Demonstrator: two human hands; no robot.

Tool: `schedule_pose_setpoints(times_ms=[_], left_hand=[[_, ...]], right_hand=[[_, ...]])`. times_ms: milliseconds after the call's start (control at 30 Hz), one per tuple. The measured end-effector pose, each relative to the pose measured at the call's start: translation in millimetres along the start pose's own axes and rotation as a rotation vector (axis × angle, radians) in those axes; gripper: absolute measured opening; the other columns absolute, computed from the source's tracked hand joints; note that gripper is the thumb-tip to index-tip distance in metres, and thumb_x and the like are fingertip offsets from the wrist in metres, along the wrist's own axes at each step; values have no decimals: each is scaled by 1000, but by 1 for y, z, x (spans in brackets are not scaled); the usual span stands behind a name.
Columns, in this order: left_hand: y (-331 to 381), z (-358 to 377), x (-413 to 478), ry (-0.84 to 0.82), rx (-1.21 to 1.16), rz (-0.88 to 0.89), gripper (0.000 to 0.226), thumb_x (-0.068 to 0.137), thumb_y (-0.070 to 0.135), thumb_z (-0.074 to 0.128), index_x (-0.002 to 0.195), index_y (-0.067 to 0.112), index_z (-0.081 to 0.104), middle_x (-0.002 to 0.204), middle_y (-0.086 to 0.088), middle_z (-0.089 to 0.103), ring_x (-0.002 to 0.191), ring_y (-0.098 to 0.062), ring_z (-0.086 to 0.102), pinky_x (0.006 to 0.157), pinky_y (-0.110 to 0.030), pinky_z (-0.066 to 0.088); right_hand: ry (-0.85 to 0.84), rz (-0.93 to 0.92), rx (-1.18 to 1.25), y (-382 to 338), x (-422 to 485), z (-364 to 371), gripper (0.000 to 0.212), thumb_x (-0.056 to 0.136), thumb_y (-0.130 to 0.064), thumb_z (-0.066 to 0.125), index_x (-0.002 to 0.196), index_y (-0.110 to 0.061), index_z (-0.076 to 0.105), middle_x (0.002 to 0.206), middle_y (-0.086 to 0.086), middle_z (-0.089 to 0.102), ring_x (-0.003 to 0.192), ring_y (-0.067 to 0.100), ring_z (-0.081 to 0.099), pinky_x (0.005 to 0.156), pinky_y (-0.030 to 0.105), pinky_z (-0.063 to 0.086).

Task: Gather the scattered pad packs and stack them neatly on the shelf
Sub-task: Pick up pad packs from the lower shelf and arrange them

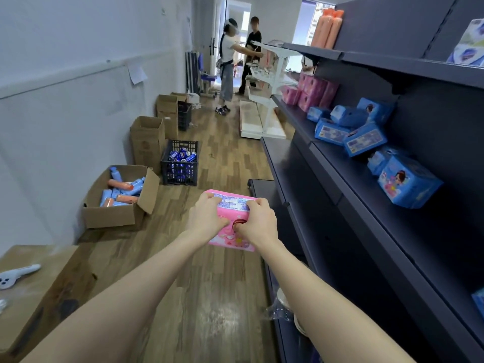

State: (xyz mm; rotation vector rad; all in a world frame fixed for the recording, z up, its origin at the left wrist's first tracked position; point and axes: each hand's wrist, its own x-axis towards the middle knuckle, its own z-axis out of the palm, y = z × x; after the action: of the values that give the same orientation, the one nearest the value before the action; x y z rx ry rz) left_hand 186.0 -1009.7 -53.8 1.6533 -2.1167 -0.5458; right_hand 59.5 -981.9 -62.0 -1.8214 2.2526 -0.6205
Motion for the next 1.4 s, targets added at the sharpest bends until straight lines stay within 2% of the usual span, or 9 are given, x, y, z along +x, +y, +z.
schedule_pose_setpoints(times_ms=[367, 567, 800, 1000, 1400], left_hand=[[4, 18, 93, -40, 0, -3, 62, 81, 27, 68, 137, 11, 45, 145, -5, 35, 124, -24, 46, 99, -33, 36], [19, 35, 162, -15, -3, -14, 60, 81, 26, 68, 135, 13, 46, 142, -4, 36, 122, -24, 46, 97, -33, 38], [46, 48, 255, 20, -10, -51, 60, 81, 26, 69, 135, 14, 46, 141, -4, 37, 122, -23, 47, 97, -33, 37], [59, 56, 315, 54, -2, -61, 59, 80, 25, 70, 133, 12, 49, 138, -5, 40, 119, -24, 49, 96, -34, 39], [39, 61, 415, 72, -9, -96, 53, 80, 24, 69, 129, 13, 52, 135, -4, 43, 114, -25, 53, 92, -32, 40]], right_hand=[[-13, 16, 8, 20, 90, 12, 46, 81, -28, 66, 120, -8, 51, 126, 8, 43, 110, 26, 49, 89, 33, 46], [-22, -9, 21, 41, 166, 10, 46, 80, -28, 67, 119, -9, 53, 124, 7, 44, 110, 25, 49, 89, 32, 47], [-23, -74, 3, 66, 264, -4, 40, 82, -22, 61, 119, -11, 54, 126, 6, 45, 107, 29, 46, 85, 31, 41], [-31, -107, 14, 82, 328, -4, 43, 81, -25, 63, 121, -11, 54, 127, 7, 45, 110, 30, 47, 92, 35, 43], [-88, -142, 48, 78, 434, 17, 45, 79, -24, 65, 121, -11, 54, 125, 6, 46, 110, 27, 49, 89, 31, 43]])
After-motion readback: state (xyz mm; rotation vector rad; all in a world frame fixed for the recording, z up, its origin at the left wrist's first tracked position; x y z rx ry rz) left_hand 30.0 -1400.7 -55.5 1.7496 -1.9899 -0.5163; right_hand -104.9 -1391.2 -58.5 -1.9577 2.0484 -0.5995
